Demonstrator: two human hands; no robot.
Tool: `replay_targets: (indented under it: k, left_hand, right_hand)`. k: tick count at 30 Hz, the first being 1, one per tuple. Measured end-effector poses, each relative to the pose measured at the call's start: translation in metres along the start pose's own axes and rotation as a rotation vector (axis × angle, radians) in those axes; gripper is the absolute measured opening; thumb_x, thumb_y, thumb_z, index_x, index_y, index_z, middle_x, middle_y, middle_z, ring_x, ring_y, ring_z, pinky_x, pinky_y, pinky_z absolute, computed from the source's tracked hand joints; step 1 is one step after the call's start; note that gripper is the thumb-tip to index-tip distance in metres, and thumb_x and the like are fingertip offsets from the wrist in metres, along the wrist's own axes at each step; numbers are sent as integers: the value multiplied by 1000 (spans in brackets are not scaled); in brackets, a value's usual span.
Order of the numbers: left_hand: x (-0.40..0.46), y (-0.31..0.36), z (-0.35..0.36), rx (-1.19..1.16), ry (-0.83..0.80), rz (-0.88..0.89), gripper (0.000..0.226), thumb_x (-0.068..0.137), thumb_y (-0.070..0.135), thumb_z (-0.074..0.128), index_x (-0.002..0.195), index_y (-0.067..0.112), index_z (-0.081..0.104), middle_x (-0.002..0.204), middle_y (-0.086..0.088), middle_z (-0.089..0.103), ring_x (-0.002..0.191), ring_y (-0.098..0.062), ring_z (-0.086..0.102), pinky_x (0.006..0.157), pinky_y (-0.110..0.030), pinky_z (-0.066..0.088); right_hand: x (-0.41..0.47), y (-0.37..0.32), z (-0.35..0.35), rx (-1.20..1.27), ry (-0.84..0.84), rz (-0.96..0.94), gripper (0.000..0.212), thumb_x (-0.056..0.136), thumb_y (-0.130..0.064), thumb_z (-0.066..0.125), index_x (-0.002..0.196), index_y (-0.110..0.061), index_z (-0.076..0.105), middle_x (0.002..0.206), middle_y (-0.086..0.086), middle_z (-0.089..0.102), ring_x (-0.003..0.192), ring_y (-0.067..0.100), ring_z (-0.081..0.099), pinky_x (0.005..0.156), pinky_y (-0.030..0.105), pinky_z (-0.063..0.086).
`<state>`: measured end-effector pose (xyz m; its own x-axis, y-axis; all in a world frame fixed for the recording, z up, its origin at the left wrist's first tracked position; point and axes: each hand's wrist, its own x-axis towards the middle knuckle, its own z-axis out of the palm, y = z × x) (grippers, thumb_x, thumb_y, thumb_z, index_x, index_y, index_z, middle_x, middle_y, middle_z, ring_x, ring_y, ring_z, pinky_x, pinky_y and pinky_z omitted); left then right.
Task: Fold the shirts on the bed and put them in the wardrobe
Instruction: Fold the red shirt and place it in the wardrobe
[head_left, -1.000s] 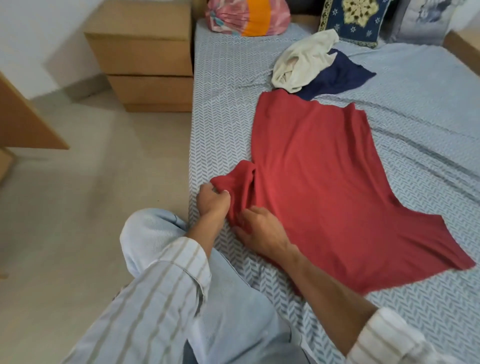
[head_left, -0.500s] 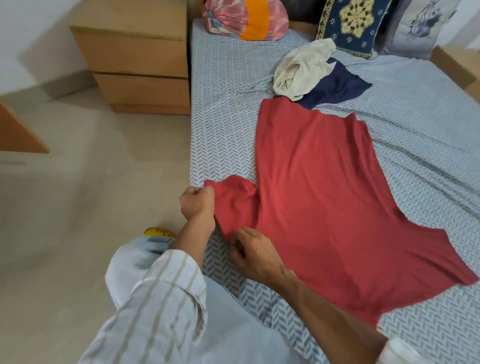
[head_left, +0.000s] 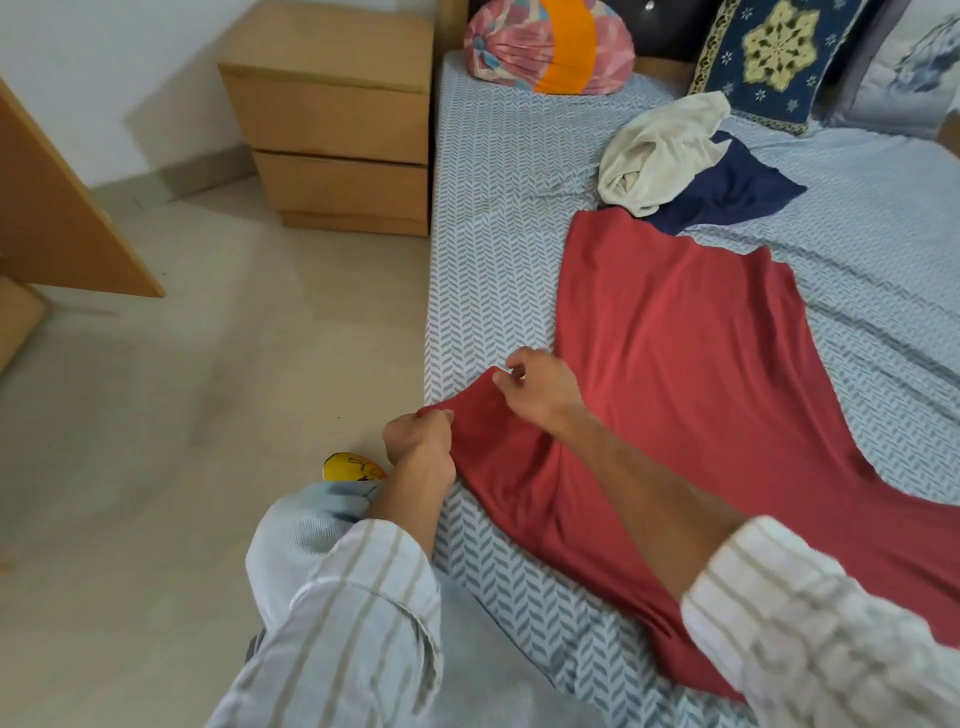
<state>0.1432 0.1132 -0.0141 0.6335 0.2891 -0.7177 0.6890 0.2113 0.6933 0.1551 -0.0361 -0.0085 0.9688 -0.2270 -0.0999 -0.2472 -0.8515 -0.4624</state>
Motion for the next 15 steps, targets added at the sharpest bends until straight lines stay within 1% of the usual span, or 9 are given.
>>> replay_targets:
  k: [2, 3, 5, 6, 7, 9, 10, 12, 15]
  left_hand:
    - [4, -1, 0, 3, 24, 13, 11, 82, 4, 75, 90, 6, 69, 70, -2, 61, 63, -16, 58, 66, -26, 46]
    - [5, -2, -2, -8, 35, 23, 10, 82, 4, 75, 89, 8, 69, 72, -2, 64, 62, -14, 57, 63, -26, 46]
    - [11, -4, -3, -28, 68, 40, 9, 83, 4, 74, 90, 9, 69, 73, -1, 64, 60, -12, 57, 55, -22, 44]
    - [13, -4, -3, -30, 91, 48, 9, 84, 4, 73, 90, 9, 68, 70, 0, 62, 59, -11, 56, 51, -21, 43]
    - [16, -4, -4, -31, 117, 58, 8, 85, 5, 72, 90, 9, 67, 67, 0, 60, 57, -11, 54, 49, -20, 42]
    - [18, -4, -5, -26, 149, 73, 9, 84, 5, 72, 87, 10, 66, 65, 0, 59, 57, -13, 55, 50, -21, 43]
    - [20, -4, -6, -12, 161, 79, 9, 83, 5, 72, 86, 11, 65, 66, 0, 60, 59, -14, 56, 54, -22, 44]
    - [20, -5, -6, 29, 173, 85, 10, 82, 6, 73, 85, 12, 65, 71, -1, 62, 65, -19, 60, 59, -25, 46]
    - [22, -9, -8, 125, 194, 135, 15, 79, 3, 71, 89, 10, 63, 79, -5, 65, 75, -26, 66, 60, -27, 49]
  right_hand:
    - [28, -3, 1, -172, -180, 141, 50, 83, -53, 68, 117, -17, 64, 119, 2, 65, 114, 25, 59, 97, 40, 48]
    - [36, -5, 1, -225, -246, 191, 50, 79, -54, 71, 113, -18, 64, 119, 2, 64, 114, 26, 59, 98, 42, 49]
    - [50, -8, 5, -155, -298, 202, 33, 76, -46, 75, 92, -20, 63, 106, 2, 66, 106, 26, 63, 91, 37, 51]
    - [54, -8, 7, -49, -295, 180, 25, 78, -40, 77, 83, -21, 62, 95, -1, 66, 100, 24, 64, 86, 33, 51]
    - [56, -9, 7, 69, -279, 157, 19, 80, -34, 77, 79, -23, 62, 88, -4, 66, 94, 19, 64, 82, 32, 50]
    - [54, -7, 8, 181, -245, 95, 11, 83, -29, 76, 89, -26, 68, 92, -7, 68, 94, 13, 63, 89, 31, 49]
    - [54, -5, 13, 158, -247, 73, 14, 84, -30, 76, 97, -26, 70, 99, -7, 69, 100, 12, 62, 94, 32, 47]
    - [52, 1, 24, 60, -214, 47, 25, 83, -31, 77, 106, -27, 71, 109, -6, 67, 107, 13, 61, 98, 35, 47]
    - [50, 3, 31, 83, -124, 21, 33, 76, -30, 83, 106, -28, 70, 108, -4, 61, 103, 15, 61, 96, 38, 48]
